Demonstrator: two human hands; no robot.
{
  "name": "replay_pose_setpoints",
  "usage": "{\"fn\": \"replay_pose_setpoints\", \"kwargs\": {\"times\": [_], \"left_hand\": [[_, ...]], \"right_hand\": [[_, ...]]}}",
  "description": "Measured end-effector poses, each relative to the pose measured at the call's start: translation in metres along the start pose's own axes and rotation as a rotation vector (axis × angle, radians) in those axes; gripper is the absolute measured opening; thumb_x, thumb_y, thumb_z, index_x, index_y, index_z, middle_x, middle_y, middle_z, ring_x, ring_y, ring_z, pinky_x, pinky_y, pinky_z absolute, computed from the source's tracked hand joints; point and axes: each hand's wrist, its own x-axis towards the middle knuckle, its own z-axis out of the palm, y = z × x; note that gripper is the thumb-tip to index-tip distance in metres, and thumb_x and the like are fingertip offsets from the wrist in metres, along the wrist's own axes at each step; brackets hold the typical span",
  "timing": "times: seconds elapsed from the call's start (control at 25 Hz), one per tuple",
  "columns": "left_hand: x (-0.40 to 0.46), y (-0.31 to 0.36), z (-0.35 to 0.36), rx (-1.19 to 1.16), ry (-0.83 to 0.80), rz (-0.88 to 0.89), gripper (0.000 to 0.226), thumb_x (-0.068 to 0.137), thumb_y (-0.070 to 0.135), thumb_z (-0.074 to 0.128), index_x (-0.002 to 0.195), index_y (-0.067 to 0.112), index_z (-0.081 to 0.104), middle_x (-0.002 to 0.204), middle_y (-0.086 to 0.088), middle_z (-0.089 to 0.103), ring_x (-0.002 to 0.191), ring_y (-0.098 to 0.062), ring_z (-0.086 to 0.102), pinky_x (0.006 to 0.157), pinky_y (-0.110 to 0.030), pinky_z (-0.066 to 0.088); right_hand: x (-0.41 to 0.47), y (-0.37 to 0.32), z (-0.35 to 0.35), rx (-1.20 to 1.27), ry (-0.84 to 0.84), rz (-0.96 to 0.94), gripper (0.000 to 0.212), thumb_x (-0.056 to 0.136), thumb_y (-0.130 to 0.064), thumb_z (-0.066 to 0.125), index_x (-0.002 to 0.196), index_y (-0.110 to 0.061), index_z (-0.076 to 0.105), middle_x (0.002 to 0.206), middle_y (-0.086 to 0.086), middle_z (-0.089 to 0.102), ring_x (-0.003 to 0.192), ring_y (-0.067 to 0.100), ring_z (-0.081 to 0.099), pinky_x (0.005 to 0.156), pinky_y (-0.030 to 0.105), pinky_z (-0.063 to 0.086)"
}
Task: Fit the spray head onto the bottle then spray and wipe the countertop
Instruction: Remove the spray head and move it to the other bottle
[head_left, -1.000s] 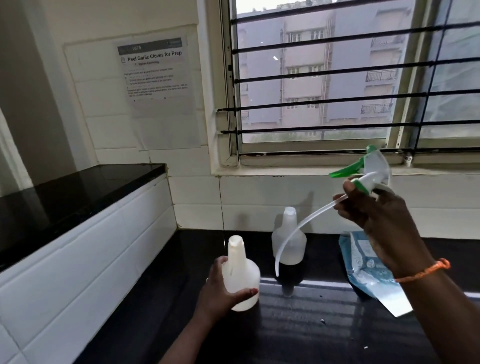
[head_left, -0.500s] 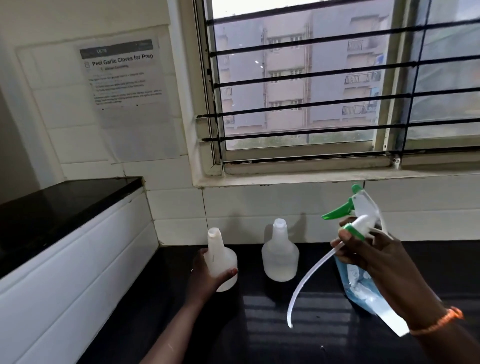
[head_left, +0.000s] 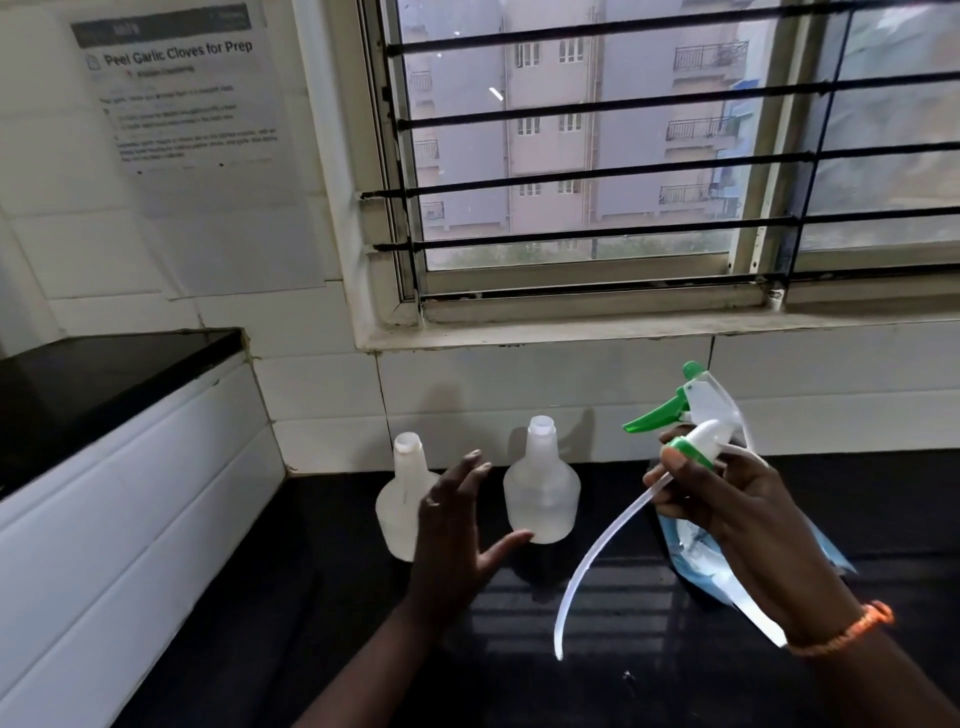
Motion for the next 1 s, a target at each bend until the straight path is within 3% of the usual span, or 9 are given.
{"fn": "replay_pose_setpoints", "kwargs": {"times": [0.12, 0.24, 0.32, 0.4, 0.52, 0.76, 0.88, 1.0], "left_hand": [[0.022, 0.014, 0.034, -0.142, -0.295, -0.327, 0.115, 0.053, 0.061, 0.077, 0.142, 0.015, 0.020, 0.147, -0.005, 0.032, 0.135, -0.021, 0.032, 0.108, -0.033, 0.030], [0.035, 0.010, 0.060, -0.283, -0.466, -0.579, 0.134, 0.036, 0.056, 0.084, 0.144, 0.029, 0.009, 0.151, -0.001, 0.027, 0.134, -0.023, 0.033, 0.108, -0.036, 0.032], [0.036, 0.007, 0.071, -0.346, -0.453, -0.613, 0.126, 0.031, 0.058, 0.081, 0.139, 0.030, 0.022, 0.142, 0.001, 0.041, 0.128, -0.021, 0.043, 0.105, -0.040, 0.040], [0.033, 0.006, 0.075, -0.326, -0.401, -0.634, 0.105, 0.036, 0.057, 0.081, 0.128, 0.030, 0.038, 0.130, 0.002, 0.052, 0.117, -0.021, 0.053, 0.094, -0.036, 0.046], [0.026, 0.009, 0.068, -0.310, -0.333, -0.624, 0.091, 0.046, 0.048, 0.084, 0.125, 0.030, 0.043, 0.125, 0.002, 0.056, 0.108, -0.018, 0.056, 0.085, -0.028, 0.042], [0.001, 0.031, 0.005, -0.325, -0.291, -0.555, 0.089, 0.046, 0.053, 0.084, 0.123, 0.029, 0.045, 0.113, 0.005, 0.061, 0.099, -0.017, 0.058, 0.083, -0.035, 0.049], [-0.017, 0.047, -0.030, -0.320, -0.358, -0.525, 0.099, 0.038, 0.065, 0.073, 0.126, 0.031, 0.043, 0.114, 0.006, 0.061, 0.103, -0.016, 0.057, 0.088, -0.036, 0.048], [-0.044, 0.058, -0.049, -0.339, -0.408, -0.540, 0.098, 0.041, 0.057, 0.078, 0.128, 0.031, 0.043, 0.119, 0.006, 0.058, 0.110, -0.017, 0.054, 0.094, -0.039, 0.047]], "right_hand": [[-0.003, -0.001, -0.002, -0.004, 0.015, 0.009, 0.056, 0.044, -0.062, 0.081, 0.083, -0.024, 0.072, 0.072, 0.006, 0.073, 0.066, 0.012, 0.068, 0.059, 0.020, 0.056], [-0.007, -0.001, -0.006, 0.013, 0.024, 0.017, 0.055, 0.043, -0.062, 0.081, 0.082, -0.024, 0.073, 0.071, 0.006, 0.073, 0.065, 0.012, 0.068, 0.057, 0.019, 0.055], [-0.008, -0.001, -0.010, 0.012, 0.042, 0.026, 0.056, 0.042, -0.061, 0.082, 0.082, -0.023, 0.073, 0.071, 0.007, 0.073, 0.064, 0.012, 0.067, 0.056, 0.019, 0.054], [-0.009, 0.001, -0.012, 0.012, 0.057, 0.026, 0.055, 0.043, -0.061, 0.082, 0.081, -0.022, 0.072, 0.070, 0.007, 0.072, 0.062, 0.011, 0.066, 0.055, 0.019, 0.054], [-0.010, -0.002, -0.011, 0.033, 0.055, 0.018, 0.053, 0.045, -0.059, 0.082, 0.080, -0.022, 0.071, 0.069, 0.005, 0.072, 0.062, 0.010, 0.066, 0.055, 0.019, 0.054], [-0.024, -0.023, 0.000, 0.064, 0.030, -0.016, 0.055, 0.045, -0.061, 0.080, 0.078, -0.018, 0.069, 0.064, 0.002, 0.071, 0.057, 0.007, 0.064, 0.052, 0.017, 0.052], [-0.033, -0.035, 0.007, 0.084, 0.008, -0.045, 0.058, 0.048, -0.059, 0.078, 0.085, -0.016, 0.063, 0.063, 0.000, 0.071, 0.055, 0.005, 0.063, 0.051, 0.016, 0.051], [-0.042, -0.042, 0.015, 0.087, -0.015, -0.055, 0.055, 0.055, -0.054, 0.074, 0.090, -0.014, 0.061, 0.063, -0.001, 0.071, 0.055, 0.004, 0.063, 0.051, 0.015, 0.051]]}}
